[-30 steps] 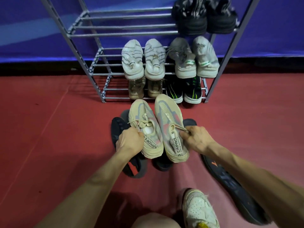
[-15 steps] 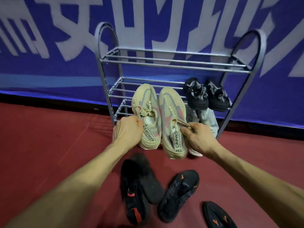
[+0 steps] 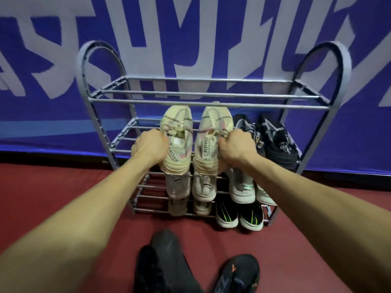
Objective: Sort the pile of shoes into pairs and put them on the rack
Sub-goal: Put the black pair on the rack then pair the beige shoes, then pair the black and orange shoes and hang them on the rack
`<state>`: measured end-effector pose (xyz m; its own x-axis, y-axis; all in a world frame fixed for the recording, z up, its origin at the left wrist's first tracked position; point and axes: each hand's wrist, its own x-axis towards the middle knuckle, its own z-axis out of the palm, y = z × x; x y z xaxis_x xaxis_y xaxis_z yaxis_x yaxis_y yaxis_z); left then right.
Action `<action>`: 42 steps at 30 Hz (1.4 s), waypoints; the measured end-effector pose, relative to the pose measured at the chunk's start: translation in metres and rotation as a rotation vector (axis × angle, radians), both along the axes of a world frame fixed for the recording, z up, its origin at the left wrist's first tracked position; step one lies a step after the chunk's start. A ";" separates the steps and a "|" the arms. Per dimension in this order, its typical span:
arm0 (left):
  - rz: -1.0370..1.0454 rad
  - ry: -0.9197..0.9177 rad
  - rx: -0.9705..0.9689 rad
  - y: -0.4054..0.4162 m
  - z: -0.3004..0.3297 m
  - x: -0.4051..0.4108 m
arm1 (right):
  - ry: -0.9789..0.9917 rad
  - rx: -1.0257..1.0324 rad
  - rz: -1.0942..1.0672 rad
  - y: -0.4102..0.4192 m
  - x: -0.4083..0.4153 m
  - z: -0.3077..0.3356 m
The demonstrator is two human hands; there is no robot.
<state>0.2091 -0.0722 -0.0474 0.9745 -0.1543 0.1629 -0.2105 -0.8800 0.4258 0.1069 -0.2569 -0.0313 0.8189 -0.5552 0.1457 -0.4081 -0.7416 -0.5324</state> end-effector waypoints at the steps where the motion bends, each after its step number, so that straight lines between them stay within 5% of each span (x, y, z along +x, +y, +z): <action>1: 0.006 0.005 0.007 -0.003 -0.006 0.009 | 0.021 -0.019 -0.005 -0.004 0.007 -0.003; 15: 0.097 0.068 -0.033 -0.029 -0.026 0.050 | 0.178 -0.303 0.068 -0.014 0.066 -0.024; 23: 0.133 0.074 -0.265 -0.027 -0.017 0.021 | -0.118 0.124 0.029 0.007 0.011 -0.022; 27: 0.121 0.004 -0.446 -0.017 -0.037 -0.025 | -0.287 0.126 0.067 0.023 -0.046 -0.058; 33: 0.079 0.045 -0.456 0.006 -0.118 -0.092 | 0.125 0.041 0.221 0.031 -0.118 -0.142; 42: -0.242 0.452 -0.235 0.007 -0.218 -0.207 | 0.643 -0.051 0.399 0.026 -0.212 -0.208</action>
<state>0.0020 -0.0656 -0.2652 0.8966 -0.3924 -0.2054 -0.1461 -0.6998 0.6992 -0.1048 -0.2314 -0.2396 0.8886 -0.2045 -0.4106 -0.3220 -0.9155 -0.2410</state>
